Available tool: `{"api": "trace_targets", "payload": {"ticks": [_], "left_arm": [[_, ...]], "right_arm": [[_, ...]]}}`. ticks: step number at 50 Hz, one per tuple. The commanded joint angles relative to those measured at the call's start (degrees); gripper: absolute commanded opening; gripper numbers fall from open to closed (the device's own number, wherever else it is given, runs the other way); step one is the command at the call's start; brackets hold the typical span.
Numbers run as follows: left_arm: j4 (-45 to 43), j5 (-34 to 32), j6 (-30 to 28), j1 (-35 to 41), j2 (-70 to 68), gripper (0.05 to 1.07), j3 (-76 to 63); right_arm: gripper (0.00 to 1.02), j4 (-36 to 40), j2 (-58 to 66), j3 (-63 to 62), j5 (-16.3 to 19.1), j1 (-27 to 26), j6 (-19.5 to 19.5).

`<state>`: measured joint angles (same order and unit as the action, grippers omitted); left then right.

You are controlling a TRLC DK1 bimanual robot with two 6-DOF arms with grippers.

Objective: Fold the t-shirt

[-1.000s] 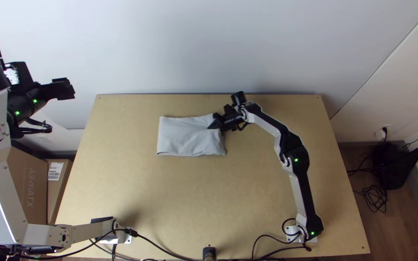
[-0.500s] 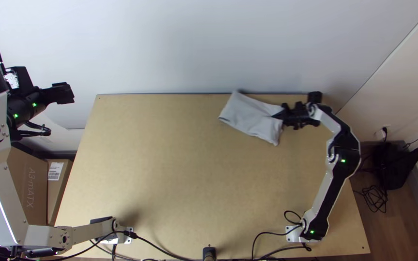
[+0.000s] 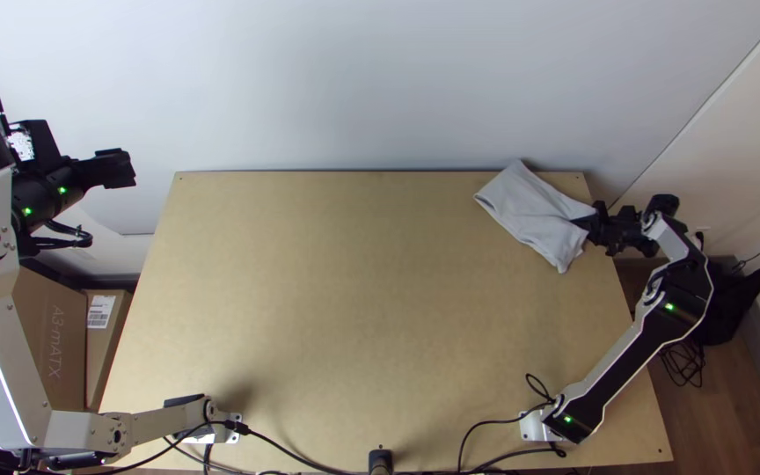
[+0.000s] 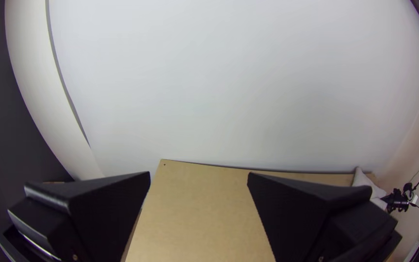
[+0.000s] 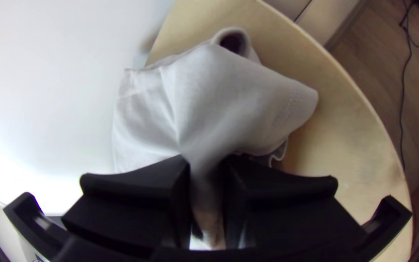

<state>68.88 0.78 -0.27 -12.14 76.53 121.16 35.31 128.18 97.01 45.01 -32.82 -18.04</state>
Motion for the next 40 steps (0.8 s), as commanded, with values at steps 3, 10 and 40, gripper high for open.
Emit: {"api": "trace_targets", "payload": {"ticks": [3, 10, 40], "left_arm": [[-1.03, -0.78, -0.87, -0.34, -1.03, 1.02, -1.28], [-2.96, -0.78, -0.08, -0.95, -1.12, 1.02, -4.18], [-26.17, -1.04, 3.09, -6.05, -10.79, 1.02, -29.93]], "right_arm": [[0.2, 3.63, 0.4, 3.45, 0.25, -3.83, 5.91], [0.99, 3.8, -1.18, 5.73, -1.77, -6.82, 7.41], [0.99, -21.95, -39.94, -7.36, -24.54, 2.06, 26.13]]}}
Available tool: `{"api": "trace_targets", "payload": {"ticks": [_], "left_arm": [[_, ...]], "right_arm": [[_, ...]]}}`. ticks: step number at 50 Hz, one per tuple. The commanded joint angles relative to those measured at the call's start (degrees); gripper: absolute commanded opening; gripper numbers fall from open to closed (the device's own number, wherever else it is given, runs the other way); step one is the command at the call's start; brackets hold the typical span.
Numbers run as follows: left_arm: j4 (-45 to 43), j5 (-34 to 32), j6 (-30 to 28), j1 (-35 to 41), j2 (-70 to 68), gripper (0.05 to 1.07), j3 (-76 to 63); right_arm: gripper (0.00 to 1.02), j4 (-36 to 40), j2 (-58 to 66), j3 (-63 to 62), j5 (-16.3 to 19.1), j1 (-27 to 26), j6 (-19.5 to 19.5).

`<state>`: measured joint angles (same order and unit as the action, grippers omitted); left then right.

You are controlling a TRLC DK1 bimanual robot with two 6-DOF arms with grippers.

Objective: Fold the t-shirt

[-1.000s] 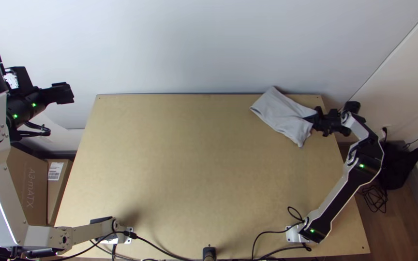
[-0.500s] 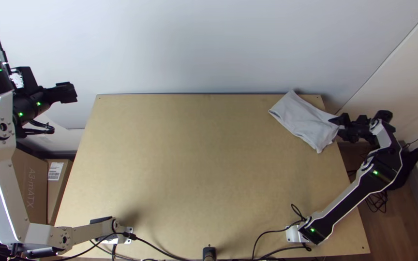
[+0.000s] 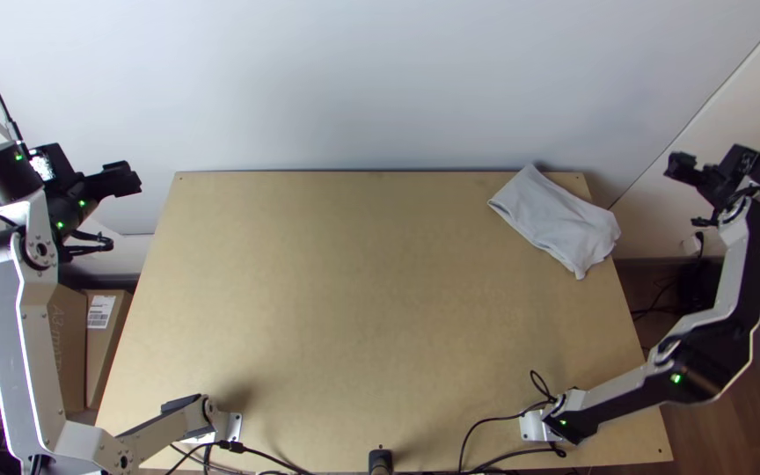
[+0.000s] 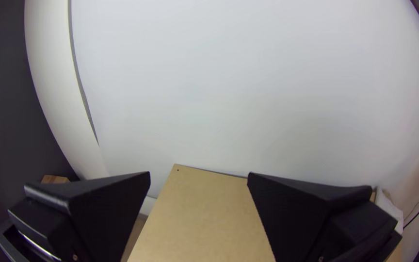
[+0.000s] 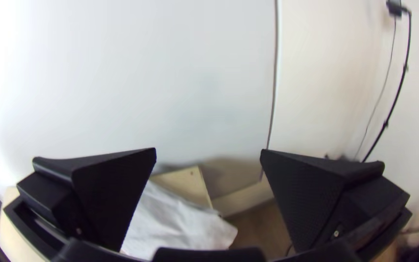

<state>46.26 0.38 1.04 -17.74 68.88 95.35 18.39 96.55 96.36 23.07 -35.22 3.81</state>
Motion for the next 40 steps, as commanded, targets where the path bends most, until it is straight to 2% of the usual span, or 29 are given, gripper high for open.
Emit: {"api": "trace_targets", "payload": {"ticks": [1, 6, 13, 20, 23, 33, 36, 40], "left_arm": [[-4.16, -0.56, 1.69, -0.46, -3.49, 1.02, -4.91], [-8.91, -0.65, 1.6, 0.51, -7.18, 1.02, -10.01], [-12.51, -0.65, 1.6, 1.57, -13.42, 1.02, -16.34], [-16.29, -0.65, 1.86, 3.67, -22.65, 1.02, -25.48], [-18.31, -0.65, 2.04, 4.47, -27.49, 1.02, -29.96], [-23.85, -0.65, 4.32, 6.66, -42.95, 1.02, -44.2], [-25.52, -0.65, 4.85, 6.75, -47.52, 1.02, -47.8], [-28.15, -0.65, 4.94, 6.93, -54.73, 1.02, -53.08]], "right_arm": [[0.99, -5.65, -9.63, -7.32, -3.47, 5.52, 4.71], [0.99, -6.53, -17.19, -10.22, -6.28, 11.14, 4.98], [0.99, -11.98, -29.49, -18.57, -9.53, 19.31, 5.06], [0.99, -13.21, -41.8, -25.43, -13.4, 28.37, 3.57], [0.99, -13.47, -46.28, -28.07, -13.75, 29.77, -0.03], [0.99, -15.67, -61.13, -40.11, -13.93, 30.74, -4.43], [0.99, -18.74, -67.72, -45.56, -13.93, 30.74, -5.13], [0.99, -28.32, -78.1, -55.05, -13.93, 30.65, -6.45]]}}
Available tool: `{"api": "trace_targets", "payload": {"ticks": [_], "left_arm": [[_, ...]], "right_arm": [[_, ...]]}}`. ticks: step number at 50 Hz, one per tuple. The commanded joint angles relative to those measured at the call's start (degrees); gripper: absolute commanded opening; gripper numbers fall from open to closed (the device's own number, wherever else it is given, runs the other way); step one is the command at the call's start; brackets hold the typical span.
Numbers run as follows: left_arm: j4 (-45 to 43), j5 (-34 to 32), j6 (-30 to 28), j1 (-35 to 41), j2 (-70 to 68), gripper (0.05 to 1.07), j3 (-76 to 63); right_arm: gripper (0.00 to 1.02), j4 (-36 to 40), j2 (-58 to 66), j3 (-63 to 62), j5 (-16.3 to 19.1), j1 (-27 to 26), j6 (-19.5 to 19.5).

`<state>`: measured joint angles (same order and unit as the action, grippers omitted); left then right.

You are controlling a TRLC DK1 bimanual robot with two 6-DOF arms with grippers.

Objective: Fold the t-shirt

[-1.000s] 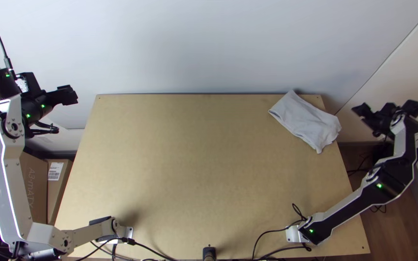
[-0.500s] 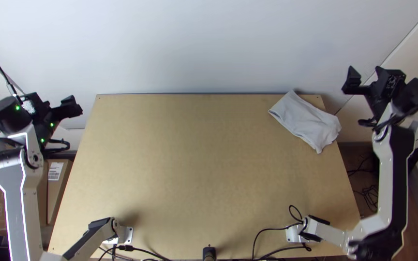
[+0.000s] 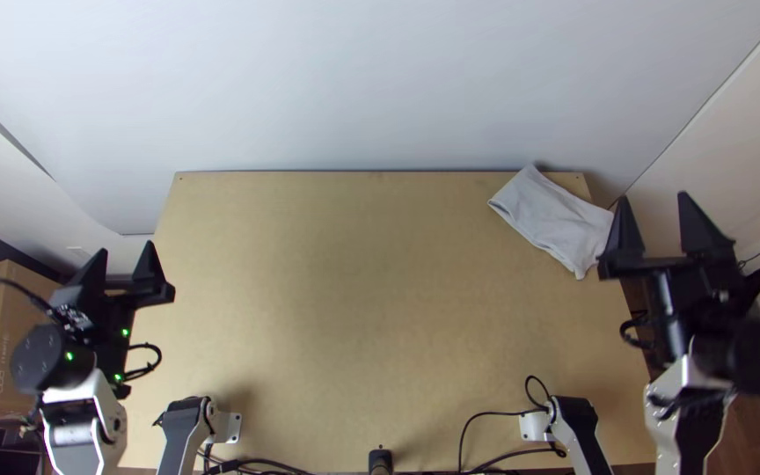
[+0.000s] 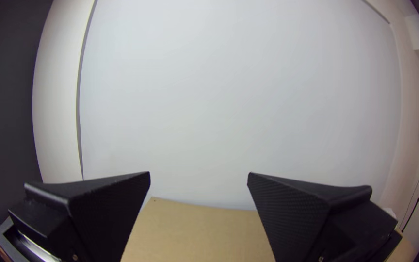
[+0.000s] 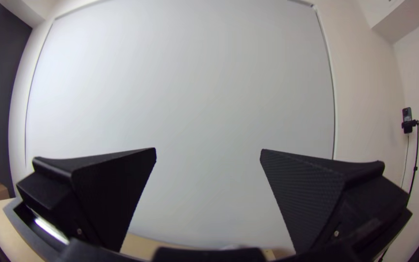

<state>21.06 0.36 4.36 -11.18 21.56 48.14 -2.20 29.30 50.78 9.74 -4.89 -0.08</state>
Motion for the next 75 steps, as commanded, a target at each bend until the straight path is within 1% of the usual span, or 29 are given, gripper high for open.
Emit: {"api": "trace_targets", "payload": {"ticks": [1, 3, 6, 9, 10, 12, 13, 16, 19, 21, 24, 28, 37, 40, 43, 45, 48, 51, 57, 75], "left_arm": [[-3.39, -0.62, 1.62, 0.37, -9.17, 1.02, -6.83], [-4.18, -0.62, 1.62, 0.37, -12.25, 1.02, -9.29], [-3.13, -0.62, 1.62, 0.81, -16.29, 1.02, -11.75], [-3.48, -0.71, 1.62, 0.9, -21.03, 1.02, -14.65], [-3.57, -0.62, 1.62, 0.9, -21.91, 1.02, -15.62], [-2.07, -0.62, 1.62, 1.07, -21.91, 1.02, -15.88], [-0.4, -0.62, 1.7, 1.07, -21.74, 1.02, -15.62], [0.21, -0.45, 2.41, 0.98, -21.91, 1.02, -17.29], [1.18, -0.27, 2.5, 0.72, -21.91, 1.02, -18.87], [1.18, -0.18, 2.5, 0.63, -21.91, 1.02, -20.37], [0.91, -0.27, 2.85, 0.63, -21.91, 1.02, -23.44], [-0.49, -0.27, 4.43, 0.63, -21.91, 1.02, -27.57], [-5.24, -0.45, 6.1, 0.72, -21.91, 1.02, -34.87], [-6.73, -0.62, 6.27, 1.25, -21.83, 1.02, -37.33], [-9.28, -0.54, 7.77, 1.16, -21.74, 1.02, -39.0], [-10.78, -0.54, 7.68, 0.72, -21.74, 1.02, -40.23], [-11.39, -0.54, 5.75, 0.55, -21.83, 1.02, -42.78], [-10.95, -0.36, 4.87, 0.55, -21.83, 1.02, -44.45], [-10.69, -0.45, -0.05, -0.69, -21.65, 1.02, -44.8], [-10.6, -0.45, 0.03, -0.69, -21.56, 1.02, -44.8]], "right_arm": [[0.99, -10.28, -13.65, -11.76, -0.6, 0.4, -2.91], [0.99, -15.91, -19.46, -16.86, -0.6, 0.31, -2.82], [0.99, -16.88, -27.1, -22.13, -0.6, 0.23, -2.91], [0.99, -14.85, -29.91, -24.94, -0.68, 0.23, -3.0], [0.99, -12.57, -29.91, -24.42, -1.12, 0.05, -3.97], [0.99, -6.42, -29.91, -22.66, -3.58, -0.56, -6.25], [0.99, -4.57, -29.91, -22.48, -4.46, -0.83, -7.04], [0.99, -2.64, -29.91, -23.89, -4.64, -1.0, -8.01], [0.99, 0.97, -29.91, -25.03, -4.73, -1.09, -10.38], [0.99, 1.67, -29.91, -26.79, -4.73, -1.0, -10.91], [0.99, 1.76, -29.91, -29.95, -4.73, -1.0, -13.02], [0.99, 1.58, -29.91, -34.52, -4.64, -0.3, -13.63], [0.99, -2.73, -29.91, -45.6, -4.64, 0.31, -13.28], [0.99, -2.81, -29.91, -47.8, -4.64, 1.63, -13.37], [0.99, -3.08, -29.91, -50.08, -4.73, 3.48, -13.11], [0.99, -2.46, -29.91, -50.61, -4.64, 4.09, -13.11], [0.99, 1.32, -29.74, -50.52, -4.82, 4.8, -12.76], [0.99, 1.49, -29.74, -50.52, -4.9, 5.06, -12.76], [0.99, 1.76, -29.56, -50.43, -6.13, 4.62, -12.58], [0.99, 1.76, -29.56, -50.43, -6.22, 4.36, -12.58]]}}
